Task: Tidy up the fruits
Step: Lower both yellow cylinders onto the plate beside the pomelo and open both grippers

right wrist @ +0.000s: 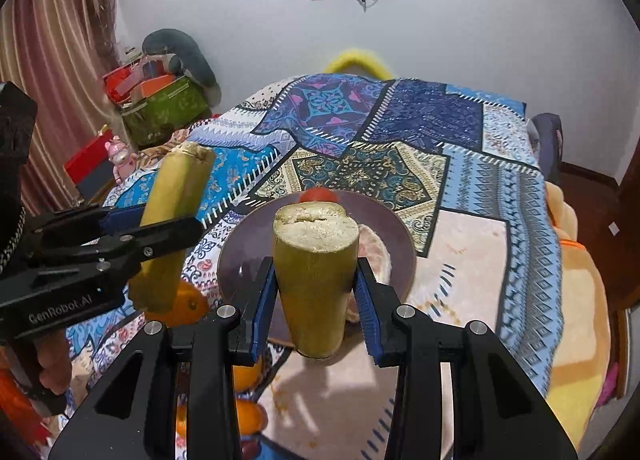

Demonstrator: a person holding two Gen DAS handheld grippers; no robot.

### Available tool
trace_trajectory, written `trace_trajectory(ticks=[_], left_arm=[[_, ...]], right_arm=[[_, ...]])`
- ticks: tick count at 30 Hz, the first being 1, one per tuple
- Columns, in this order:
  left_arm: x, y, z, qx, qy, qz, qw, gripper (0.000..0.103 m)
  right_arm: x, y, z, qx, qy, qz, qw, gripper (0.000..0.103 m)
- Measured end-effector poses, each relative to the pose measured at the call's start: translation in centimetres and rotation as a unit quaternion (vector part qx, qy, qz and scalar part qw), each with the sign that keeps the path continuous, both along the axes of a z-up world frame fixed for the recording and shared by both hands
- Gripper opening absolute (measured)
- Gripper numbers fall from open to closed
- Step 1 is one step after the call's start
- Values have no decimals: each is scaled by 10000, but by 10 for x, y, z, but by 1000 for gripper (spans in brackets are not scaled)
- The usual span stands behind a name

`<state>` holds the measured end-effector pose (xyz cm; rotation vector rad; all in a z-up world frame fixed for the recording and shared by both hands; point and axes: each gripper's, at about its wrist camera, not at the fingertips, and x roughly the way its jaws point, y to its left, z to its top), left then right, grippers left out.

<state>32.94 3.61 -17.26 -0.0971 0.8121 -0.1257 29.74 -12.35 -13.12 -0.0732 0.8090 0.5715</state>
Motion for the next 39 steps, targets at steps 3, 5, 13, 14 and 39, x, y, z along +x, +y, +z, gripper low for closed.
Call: trace_trajectory(ticks=[3, 5, 13, 14, 39], left_arm=[[8, 3, -7, 21, 53, 31, 10000, 38], [14, 6, -11, 31, 72, 41, 10000, 38], [33, 9, -22, 7, 172, 57, 9998, 38], [36, 9, -23, 12, 186, 49, 9998, 38], [66, -11, -43, 306, 662, -90, 9973, 38]], right_arm=[[9, 6, -4, -25, 10, -24, 10000, 35], [17, 10, -8, -31, 69, -32, 10000, 35], [50, 21, -31, 2, 400, -75, 9992, 35], [53, 21, -33, 34, 463, -79, 9989, 35], [54, -7, -38, -130, 505, -252, 9983, 37]])
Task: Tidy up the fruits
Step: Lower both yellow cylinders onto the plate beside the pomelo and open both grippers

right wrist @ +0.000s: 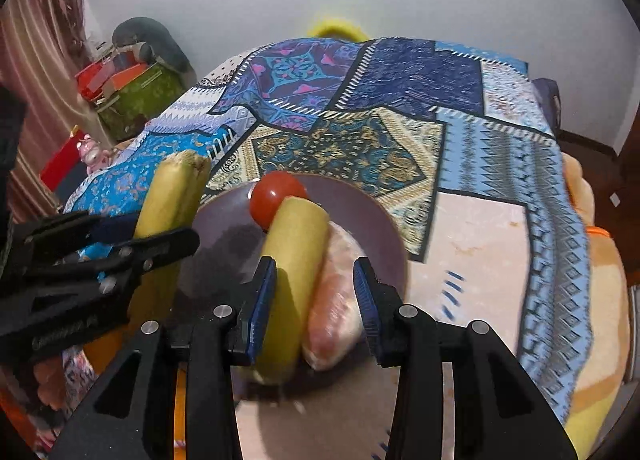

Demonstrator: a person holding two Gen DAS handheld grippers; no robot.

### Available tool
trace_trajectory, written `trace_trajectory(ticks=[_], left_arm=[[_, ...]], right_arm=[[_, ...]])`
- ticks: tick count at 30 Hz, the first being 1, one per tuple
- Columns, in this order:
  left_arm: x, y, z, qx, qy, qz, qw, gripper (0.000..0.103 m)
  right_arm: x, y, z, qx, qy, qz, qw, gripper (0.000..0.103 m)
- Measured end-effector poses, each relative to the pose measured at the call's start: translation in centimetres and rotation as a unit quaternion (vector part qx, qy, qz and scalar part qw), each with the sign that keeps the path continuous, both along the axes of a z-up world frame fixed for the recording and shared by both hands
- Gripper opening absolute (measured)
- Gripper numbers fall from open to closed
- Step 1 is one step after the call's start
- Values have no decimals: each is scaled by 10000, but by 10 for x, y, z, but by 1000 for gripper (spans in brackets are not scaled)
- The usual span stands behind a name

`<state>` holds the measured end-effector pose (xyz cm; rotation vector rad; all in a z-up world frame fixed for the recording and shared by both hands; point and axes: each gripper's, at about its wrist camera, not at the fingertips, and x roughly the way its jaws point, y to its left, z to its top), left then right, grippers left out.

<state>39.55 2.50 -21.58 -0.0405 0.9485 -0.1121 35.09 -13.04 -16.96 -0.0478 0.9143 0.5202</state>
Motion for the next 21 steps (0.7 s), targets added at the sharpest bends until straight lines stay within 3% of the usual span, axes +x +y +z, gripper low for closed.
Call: trace_trajectory(ticks=[6, 13, 21], left_arm=[[9, -18, -3, 298, -15, -101, 9995, 38], [18, -34, -12, 378, 143, -265, 9988, 39], [4, -40, 9, 542, -185, -430, 9974, 40]], right_arm=[[-21, -24, 5, -226, -235, 14, 9995, 37], [-35, -37, 4, -336, -303, 34, 9990, 37], [-39, -39, 13, -205, -342, 42, 9992, 37]])
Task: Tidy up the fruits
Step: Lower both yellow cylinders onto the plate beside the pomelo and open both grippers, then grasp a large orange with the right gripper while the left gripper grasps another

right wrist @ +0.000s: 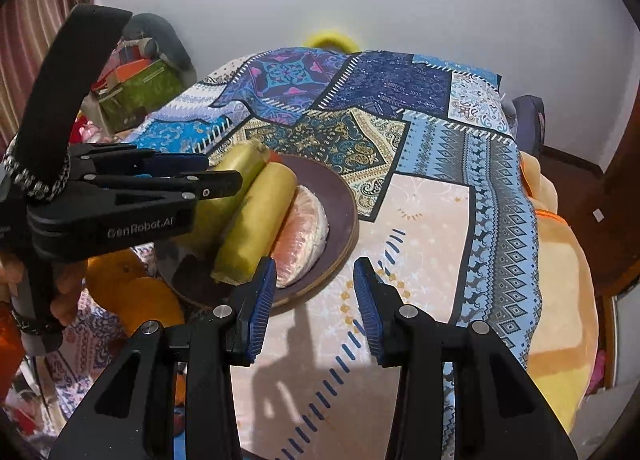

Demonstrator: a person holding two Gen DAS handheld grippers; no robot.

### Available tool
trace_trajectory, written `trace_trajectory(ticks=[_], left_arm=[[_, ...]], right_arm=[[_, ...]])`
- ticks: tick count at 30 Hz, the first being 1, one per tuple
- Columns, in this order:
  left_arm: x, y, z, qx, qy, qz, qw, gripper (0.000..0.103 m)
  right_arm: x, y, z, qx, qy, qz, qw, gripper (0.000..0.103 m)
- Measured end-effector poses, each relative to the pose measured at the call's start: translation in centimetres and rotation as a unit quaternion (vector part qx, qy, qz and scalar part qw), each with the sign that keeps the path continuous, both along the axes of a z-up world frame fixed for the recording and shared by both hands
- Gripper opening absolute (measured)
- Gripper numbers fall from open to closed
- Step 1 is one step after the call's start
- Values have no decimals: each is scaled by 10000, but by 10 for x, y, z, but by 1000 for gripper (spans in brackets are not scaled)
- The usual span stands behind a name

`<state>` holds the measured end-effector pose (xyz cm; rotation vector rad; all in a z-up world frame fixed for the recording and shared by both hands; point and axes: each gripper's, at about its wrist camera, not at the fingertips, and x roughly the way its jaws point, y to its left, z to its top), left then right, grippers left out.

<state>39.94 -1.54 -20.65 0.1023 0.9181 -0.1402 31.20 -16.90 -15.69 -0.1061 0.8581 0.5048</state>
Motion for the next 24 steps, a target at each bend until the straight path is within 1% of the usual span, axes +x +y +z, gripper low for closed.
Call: trace_trajectory(ticks=[5, 7, 9, 11, 13, 15, 16, 19, 24], left_arm=[[-21, 18, 16, -228, -101, 150, 9996, 40], [-33, 28, 23, -259, -162, 219, 9993, 40], [-45, 38, 30, -290, -222, 303, 9989, 44], [-61, 49, 36, -348, -281, 405, 9982, 47], [-75, 59, 40, -362, -319, 464, 9978, 47], [-88, 66, 43, -340, -335, 486, 9977, 49], [-96, 70, 43, -324, -348, 497, 9976, 49], [-117, 80, 44, -285, -377, 524, 9975, 55], [-143, 96, 37, -318, -319, 547, 9975, 60]], right_arm=[[-12, 6, 11, 52, -73, 47, 9999, 37], [-17, 9, 15, 49, -99, 63, 9999, 40], [-24, 12, 19, 45, -142, 72, 9999, 44], [-30, 15, 22, 32, -167, 88, 9998, 45], [-37, 19, 25, 16, -170, 99, 9998, 45], [-43, 22, 26, 12, -161, 108, 9998, 46], [-46, 24, 27, 16, -152, 112, 9998, 48], [-55, 31, 28, -7, -159, 123, 9998, 52], [-66, 45, 26, -92, -127, 172, 9997, 56]])
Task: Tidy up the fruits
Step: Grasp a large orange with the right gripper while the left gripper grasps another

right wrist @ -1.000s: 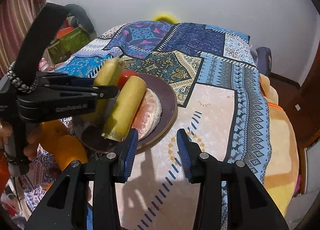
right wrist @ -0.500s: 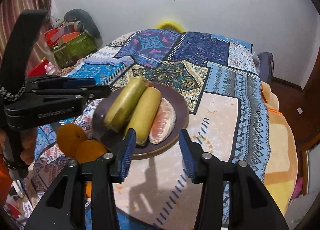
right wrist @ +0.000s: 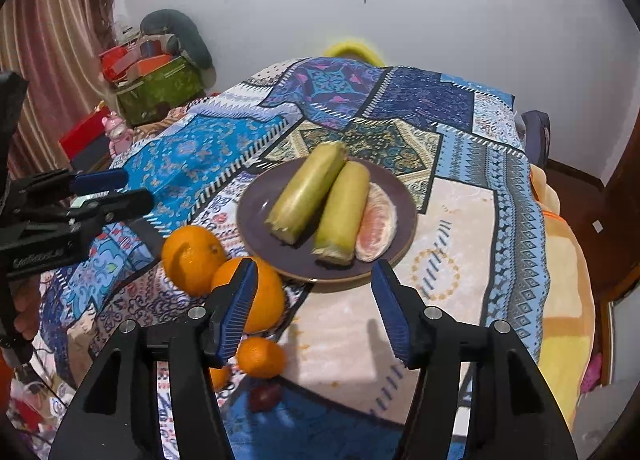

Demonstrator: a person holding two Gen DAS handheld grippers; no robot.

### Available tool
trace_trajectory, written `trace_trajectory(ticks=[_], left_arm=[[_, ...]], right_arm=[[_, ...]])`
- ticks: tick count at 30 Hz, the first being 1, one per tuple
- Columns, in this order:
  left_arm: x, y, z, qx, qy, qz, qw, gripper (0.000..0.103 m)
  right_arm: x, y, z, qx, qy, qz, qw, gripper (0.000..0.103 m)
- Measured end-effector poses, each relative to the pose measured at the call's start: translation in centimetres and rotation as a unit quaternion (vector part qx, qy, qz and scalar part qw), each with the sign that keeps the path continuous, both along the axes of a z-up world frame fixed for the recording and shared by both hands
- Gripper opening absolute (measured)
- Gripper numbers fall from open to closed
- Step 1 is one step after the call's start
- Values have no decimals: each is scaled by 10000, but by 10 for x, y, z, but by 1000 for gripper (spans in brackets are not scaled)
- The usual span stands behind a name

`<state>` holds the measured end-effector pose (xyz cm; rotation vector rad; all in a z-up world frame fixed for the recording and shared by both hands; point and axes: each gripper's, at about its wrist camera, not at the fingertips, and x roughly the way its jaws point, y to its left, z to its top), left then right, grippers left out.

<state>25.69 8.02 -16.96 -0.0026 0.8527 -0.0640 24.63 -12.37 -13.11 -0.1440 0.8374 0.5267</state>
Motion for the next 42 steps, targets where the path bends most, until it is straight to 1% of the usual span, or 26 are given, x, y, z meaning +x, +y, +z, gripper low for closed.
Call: trace_trajectory(ticks=[4, 6, 12, 16, 19, 22, 25, 32, 39, 42], left_arm=[[-15, 10, -11, 17, 81, 14, 10000, 65], [-19, 14, -18, 1, 134, 23, 9999, 66], [-22, 25, -45, -259, 425, 52, 9987, 66], [-21, 28, -58, -127, 457, 134, 9988, 66], [-21, 33, -64, -238, 533, 144, 9982, 66], [-21, 34, -67, -251, 581, 140, 9979, 66], [-20, 34, -68, -283, 607, 126, 9977, 66], [-15, 21, -66, -374, 690, -7, 9969, 70], [-5, 0, -63, -303, 673, -162, 9971, 78], [3, -7, -65, -265, 704, -195, 9970, 79]], right_arm=[[-5, 14, -6, -63, 73, 58, 9999, 60], [-6, 21, -11, -110, 130, 110, 9998, 61], [-6, 42, -31, -345, 382, 290, 9983, 61], [-2, 52, -45, -441, 549, 370, 9968, 61], [2, 58, -56, -523, 668, 396, 9956, 62], [6, 63, -65, -498, 787, 446, 9947, 62], [6, 65, -71, -489, 773, 461, 9947, 62], [5, 54, -66, -177, 869, 417, 9952, 60], [-1, 32, -44, 53, 655, 319, 9973, 60], [-1, 16, -35, 165, 564, 196, 9981, 60]])
